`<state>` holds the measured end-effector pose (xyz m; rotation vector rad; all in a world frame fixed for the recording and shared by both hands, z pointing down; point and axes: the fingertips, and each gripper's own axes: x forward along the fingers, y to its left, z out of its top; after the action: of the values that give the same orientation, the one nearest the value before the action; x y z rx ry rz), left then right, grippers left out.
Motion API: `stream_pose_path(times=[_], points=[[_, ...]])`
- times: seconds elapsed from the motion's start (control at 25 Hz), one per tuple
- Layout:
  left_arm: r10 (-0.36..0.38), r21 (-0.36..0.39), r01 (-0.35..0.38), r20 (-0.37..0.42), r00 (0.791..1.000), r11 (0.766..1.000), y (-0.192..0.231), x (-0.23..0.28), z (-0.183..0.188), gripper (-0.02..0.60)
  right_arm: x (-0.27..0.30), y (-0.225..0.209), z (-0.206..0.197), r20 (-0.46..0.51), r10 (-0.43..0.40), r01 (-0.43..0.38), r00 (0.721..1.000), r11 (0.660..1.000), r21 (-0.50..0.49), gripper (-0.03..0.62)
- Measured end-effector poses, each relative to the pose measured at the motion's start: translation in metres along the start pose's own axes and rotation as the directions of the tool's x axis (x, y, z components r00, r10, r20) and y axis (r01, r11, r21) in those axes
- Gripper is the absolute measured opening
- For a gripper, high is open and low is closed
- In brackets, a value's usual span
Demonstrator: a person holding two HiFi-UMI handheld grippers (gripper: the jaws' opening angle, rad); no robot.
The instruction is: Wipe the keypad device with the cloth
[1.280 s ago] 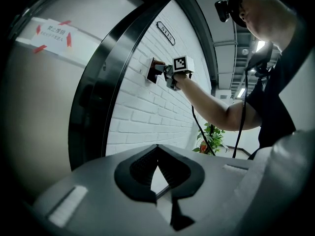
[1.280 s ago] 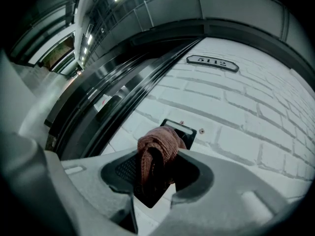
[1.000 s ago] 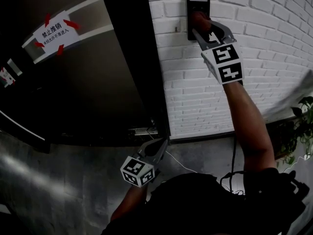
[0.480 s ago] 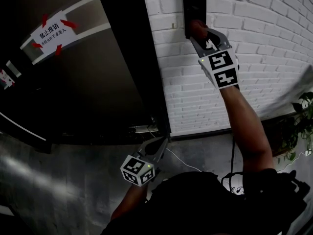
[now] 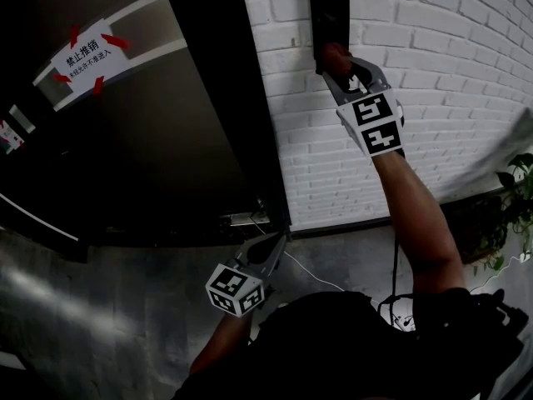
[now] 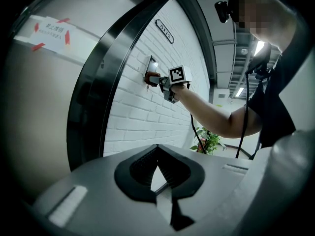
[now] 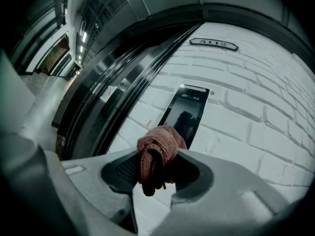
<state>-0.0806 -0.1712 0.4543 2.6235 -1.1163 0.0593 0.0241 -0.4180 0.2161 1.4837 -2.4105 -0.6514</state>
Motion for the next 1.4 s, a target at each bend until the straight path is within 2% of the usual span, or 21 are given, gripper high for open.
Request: stream_pose_path(times=[0.76, 1.04, 1.2, 1.4], points=[[-0.049, 0.003, 0.049, -0.011, 0.999, 0.999, 0.002, -0.027, -0.003, 0.017, -0.004, 0.020, -0.029, -0.133, 0.034, -0.026, 0.990, 0.998, 0.056, 0.144], [-0.102, 0.011, 0.103, -0.039, 0.994, 0.995, 0.006, -0.035, -0.010, 0.017, -0.046, 0.053, -0.046, -0.163, 0.070, -0.051, 0.984, 0.992, 0.114, 0.144], [-0.120, 0.017, 0.121, -0.046, 0.992, 0.992, 0.015, -0.032, -0.013, 0.017, -0.094, 0.092, -0.069, -0.156, 0.144, -0.109, 0.977, 0.971, 0.215, 0.144], [-0.140, 0.028, 0.141, -0.033, 0.990, 0.990, 0.006, -0.026, -0.011, 0.017, -0.159, 0.142, -0.095, -0.096, 0.257, -0.209, 0.962, 0.913, 0.351, 0.144]])
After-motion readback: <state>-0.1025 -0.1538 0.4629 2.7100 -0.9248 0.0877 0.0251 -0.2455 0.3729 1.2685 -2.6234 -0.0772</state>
